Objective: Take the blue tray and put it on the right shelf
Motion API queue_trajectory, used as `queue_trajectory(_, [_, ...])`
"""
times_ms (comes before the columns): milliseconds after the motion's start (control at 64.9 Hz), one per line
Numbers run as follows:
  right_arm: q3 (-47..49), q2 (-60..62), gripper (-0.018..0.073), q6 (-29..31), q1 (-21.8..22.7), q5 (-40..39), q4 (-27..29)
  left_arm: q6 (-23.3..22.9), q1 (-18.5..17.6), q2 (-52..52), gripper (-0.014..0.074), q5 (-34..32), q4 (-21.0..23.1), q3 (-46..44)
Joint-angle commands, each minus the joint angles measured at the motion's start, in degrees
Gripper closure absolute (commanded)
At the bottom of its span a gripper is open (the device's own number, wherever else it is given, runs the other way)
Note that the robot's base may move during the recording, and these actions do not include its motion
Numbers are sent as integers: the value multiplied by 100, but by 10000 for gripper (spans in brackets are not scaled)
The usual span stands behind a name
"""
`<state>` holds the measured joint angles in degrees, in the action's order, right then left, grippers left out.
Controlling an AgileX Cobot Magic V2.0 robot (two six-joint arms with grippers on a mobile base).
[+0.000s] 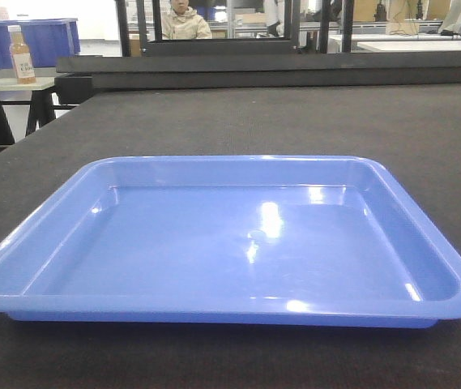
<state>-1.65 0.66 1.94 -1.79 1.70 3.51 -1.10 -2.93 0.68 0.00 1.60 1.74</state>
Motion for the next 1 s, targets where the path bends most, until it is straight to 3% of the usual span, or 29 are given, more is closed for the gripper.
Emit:
queue_trajectory(0, [130, 110, 505, 6, 29, -505, -61, -19, -38, 84, 645, -470, -5, 162])
queue_trajectory(601, [130, 110, 505, 12, 29, -534, -61, -19, -38, 84, 645, -470, -5, 162])
queue_trajectory(771, [130, 110, 505, 7, 29, -1103, -61, -19, -38, 84, 645, -505, -5, 162])
queue_trajectory(863, [226, 110, 505, 7, 29, -1708, -61, -19, -38, 84, 645, -886, 81, 63])
queue_trajectory(986, [981, 87, 505, 7, 29, -1201, -61, -19, -38, 32, 645, -622, 81, -650])
